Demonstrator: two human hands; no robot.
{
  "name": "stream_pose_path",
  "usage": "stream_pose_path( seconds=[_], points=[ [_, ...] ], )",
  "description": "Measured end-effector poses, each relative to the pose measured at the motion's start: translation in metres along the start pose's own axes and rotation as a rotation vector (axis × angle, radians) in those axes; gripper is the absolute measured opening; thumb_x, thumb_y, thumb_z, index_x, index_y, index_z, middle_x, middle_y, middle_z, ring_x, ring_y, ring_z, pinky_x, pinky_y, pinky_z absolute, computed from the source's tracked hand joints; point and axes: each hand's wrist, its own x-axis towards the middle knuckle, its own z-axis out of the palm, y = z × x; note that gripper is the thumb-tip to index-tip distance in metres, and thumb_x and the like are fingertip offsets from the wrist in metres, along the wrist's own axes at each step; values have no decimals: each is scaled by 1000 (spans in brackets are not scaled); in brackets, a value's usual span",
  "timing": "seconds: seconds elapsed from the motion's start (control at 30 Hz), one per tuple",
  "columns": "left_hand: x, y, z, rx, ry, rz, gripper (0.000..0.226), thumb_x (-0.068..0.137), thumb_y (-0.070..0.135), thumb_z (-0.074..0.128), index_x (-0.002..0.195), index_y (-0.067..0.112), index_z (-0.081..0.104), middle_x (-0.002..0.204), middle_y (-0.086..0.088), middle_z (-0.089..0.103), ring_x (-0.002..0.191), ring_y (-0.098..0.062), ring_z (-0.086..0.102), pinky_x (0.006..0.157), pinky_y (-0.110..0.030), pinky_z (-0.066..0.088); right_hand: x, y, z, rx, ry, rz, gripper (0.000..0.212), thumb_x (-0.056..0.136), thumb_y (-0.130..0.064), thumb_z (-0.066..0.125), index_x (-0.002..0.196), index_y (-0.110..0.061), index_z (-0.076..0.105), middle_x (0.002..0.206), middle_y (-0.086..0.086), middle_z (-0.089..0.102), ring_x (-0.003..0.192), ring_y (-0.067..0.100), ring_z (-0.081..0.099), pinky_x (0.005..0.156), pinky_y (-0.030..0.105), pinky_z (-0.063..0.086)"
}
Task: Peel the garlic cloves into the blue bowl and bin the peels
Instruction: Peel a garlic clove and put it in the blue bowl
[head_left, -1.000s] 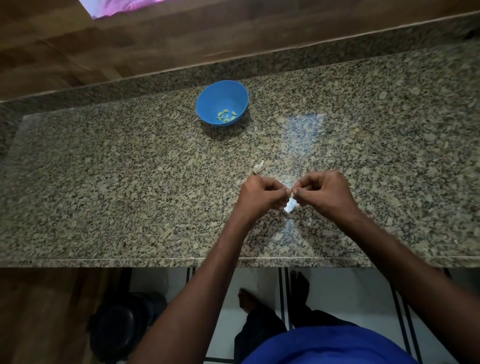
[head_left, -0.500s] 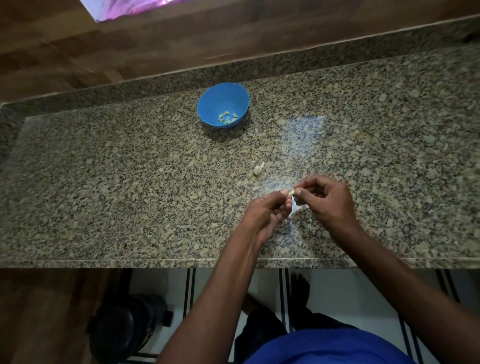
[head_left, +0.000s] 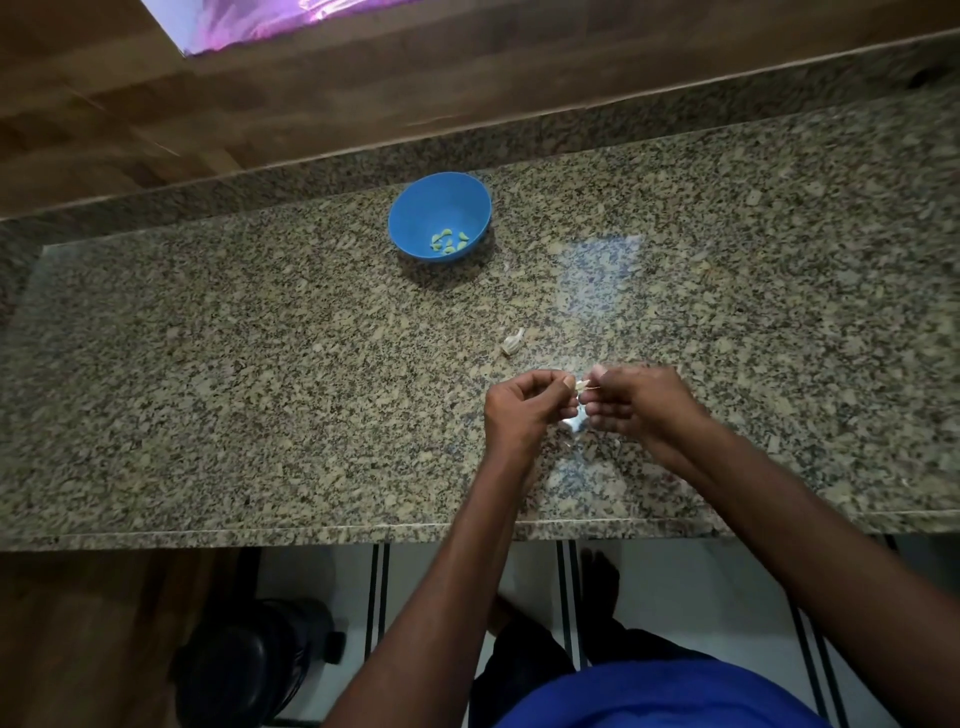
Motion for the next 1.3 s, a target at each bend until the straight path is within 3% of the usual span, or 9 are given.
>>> stream_pose_path(
  seconds=[0.07, 0.17, 0.23, 0.3, 0.43, 0.63, 0.77, 0.93, 1.3],
  points=[
    [1, -1, -3, 30, 5, 7, 16, 90, 8, 77, 101, -4, 74, 81, -8, 74, 67, -15, 67, 70, -30, 59, 8, 1, -6, -70, 52, 33, 24, 102, -16, 60, 98, 4, 72, 80, 15, 76, 67, 23, 71, 69, 36, 62],
    [4, -2, -7, 39, -2, 2, 15, 91, 10, 77, 99, -2, 74, 80, -7, 73, 67, -16, 66, 72, -32, 59, 15, 8, -15, -555, 144, -176, 14, 97, -14, 66, 100, -8, 79, 85, 4, 78, 69, 19, 72, 64, 32, 60],
    [6, -3, -8, 52, -8, 2, 17, 91, 10, 77, 99, -4, 74, 81, -8, 73, 68, -16, 66, 72, -32, 58, 13, 10, -15, -786, 162, -253, 19, 93, -8, 67, 97, -20, 81, 92, -5, 75, 55, 12, 60, 52, 23, 49],
    [7, -2, -8, 67, -16, 10, 17, 91, 9, 77, 100, -5, 73, 82, -10, 73, 69, -16, 67, 71, -31, 58, 11, 9, -12, -826, 152, -298, 23, 93, -7, 66, 98, -24, 81, 98, -7, 71, 49, 9, 52, 45, 19, 41],
    [5, 1, -9, 128, -58, 69, 13, 89, 10, 79, 96, 0, 75, 85, -12, 75, 74, -18, 70, 74, -34, 61, 9, 6, -10, -600, 51, -385, 7, 94, -19, 73, 95, -14, 78, 83, 1, 78, 71, 18, 74, 66, 33, 59],
    [3, 5, -9, 241, -56, 209, 11, 86, 12, 82, 94, 7, 76, 86, -11, 76, 78, -18, 72, 79, -42, 63, 9, -1, -8, -352, -48, -238, 14, 91, -8, 74, 100, 2, 72, 81, 15, 77, 66, 23, 72, 60, 30, 58],
    [4, 6, -9, 235, -59, 218, 9, 86, 11, 82, 93, 7, 77, 86, -10, 77, 79, -21, 73, 80, -43, 63, 8, -7, -7, -208, -76, -108, 10, 86, -2, 76, 95, 3, 72, 87, 17, 76, 68, 21, 69, 62, 32, 62],
    [4, 8, -10, 17, -83, 72, 10, 88, 1, 76, 96, -4, 75, 91, -18, 76, 80, -25, 73, 78, -34, 61, 12, -4, -7, -27, -105, -44, 18, 89, 1, 72, 101, 12, 65, 91, 19, 74, 74, 25, 73, 66, 30, 62],
    [6, 14, -6, -397, -113, -303, 8, 94, -3, 63, 102, -5, 67, 87, -12, 70, 74, -15, 67, 67, -20, 59, 11, -5, -9, -26, -178, -123, 14, 88, 0, 73, 100, 4, 67, 87, 13, 74, 74, 24, 72, 65, 34, 63]
  ],
)
